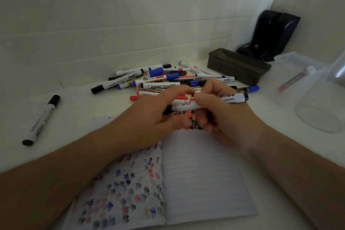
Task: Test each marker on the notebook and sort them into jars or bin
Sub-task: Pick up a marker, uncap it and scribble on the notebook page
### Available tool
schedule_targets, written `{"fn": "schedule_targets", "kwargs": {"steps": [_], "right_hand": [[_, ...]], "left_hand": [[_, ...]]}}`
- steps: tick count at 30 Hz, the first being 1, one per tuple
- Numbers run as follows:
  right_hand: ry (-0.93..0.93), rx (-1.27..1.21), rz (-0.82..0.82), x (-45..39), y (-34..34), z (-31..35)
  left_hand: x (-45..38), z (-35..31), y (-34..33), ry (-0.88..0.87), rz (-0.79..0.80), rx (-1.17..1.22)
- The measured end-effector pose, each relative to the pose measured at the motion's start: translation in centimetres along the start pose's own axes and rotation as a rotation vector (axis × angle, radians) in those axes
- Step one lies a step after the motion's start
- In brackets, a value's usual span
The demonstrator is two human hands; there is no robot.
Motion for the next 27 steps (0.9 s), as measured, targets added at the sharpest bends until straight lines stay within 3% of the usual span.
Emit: {"fn": "schedule_targets", "kwargs": {"steps": [3,5,9,13,17,27], "right_hand": [[-0.038,-0.109,-0.003,-0.1,2.5,2.2],[-0.055,-0.189,0.019,0.1,4.7,4.1],[-0.114,0.002,0.070,0.6,6.1,4.5],[-0.098,0.346,-0.071,1.4,5.5,1.4],[-0.126,0.571,-0.102,1.8,5.4,0.8],[-0.130,0.534,-0.184,2.0,5.0,0.5]], "left_hand": [[0.0,-0.2,-0.4,0.159,0.095,-0.045],[0.0,0.0,-0.8,0.138,0.198,-0.259],[0.0,0.2,-1.2,0.126,0.340,-0.435],[0.0,0.1,-1.1,0.149,0.342,-0.438],[-0.1,0.3,-1.1,0.163,0.336,-0.423],[-0.2,0.5,-1.1,0.157,0.317,-0.425]]}}
Point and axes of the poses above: each hand's wrist, its own x-axis away from the middle knuckle, its own y-axis out of the back of the hand, z = x × y, the point moved 3 cm from there along -x, towards the middle knuckle, and after that the axes turned 3 degrees about -z, right-handed, at the moved point
